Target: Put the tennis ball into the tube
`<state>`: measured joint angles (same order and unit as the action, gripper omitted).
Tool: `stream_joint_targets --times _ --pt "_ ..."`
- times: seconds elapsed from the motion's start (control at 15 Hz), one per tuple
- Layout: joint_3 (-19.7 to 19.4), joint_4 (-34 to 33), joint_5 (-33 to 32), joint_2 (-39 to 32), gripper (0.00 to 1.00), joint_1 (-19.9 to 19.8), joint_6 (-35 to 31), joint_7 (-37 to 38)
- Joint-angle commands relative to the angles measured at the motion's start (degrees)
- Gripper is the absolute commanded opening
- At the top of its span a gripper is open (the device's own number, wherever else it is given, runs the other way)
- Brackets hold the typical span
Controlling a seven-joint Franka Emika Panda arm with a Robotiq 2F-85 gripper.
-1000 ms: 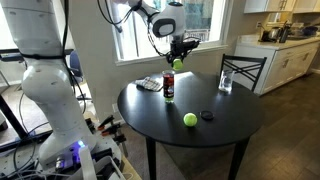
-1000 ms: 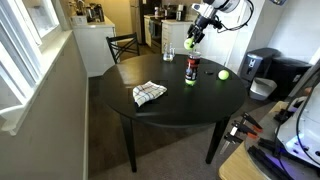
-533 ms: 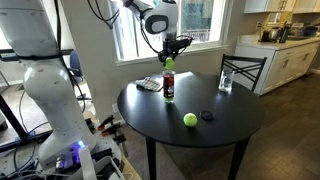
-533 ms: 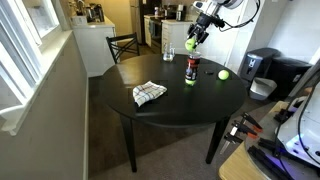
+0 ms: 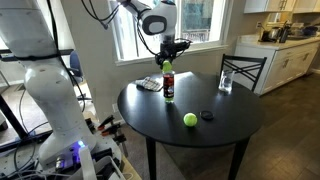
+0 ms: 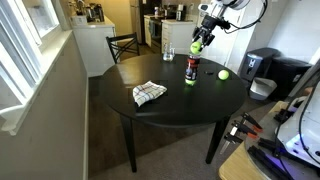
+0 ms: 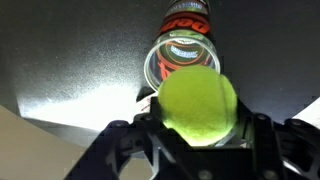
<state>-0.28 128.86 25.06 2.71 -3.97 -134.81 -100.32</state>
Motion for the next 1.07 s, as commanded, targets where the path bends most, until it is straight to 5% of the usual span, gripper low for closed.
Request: stream_joint_targets --times 0.0,0.4,0.47,1.0 --pt "-1.71 1.69 -0.46 1.43 0.43 0.73 -0.99 -0.90" --pt "-2.34 1.93 -0.20 1.25 0.47 0.91 -1.26 -0.92" --pt "-2.39 1.91 -0.26 1.22 0.92 0.93 -1.16 -0.87" --pt "-2.74 2.11 -0.15 1.11 1.00 1.02 -1.27 -1.18"
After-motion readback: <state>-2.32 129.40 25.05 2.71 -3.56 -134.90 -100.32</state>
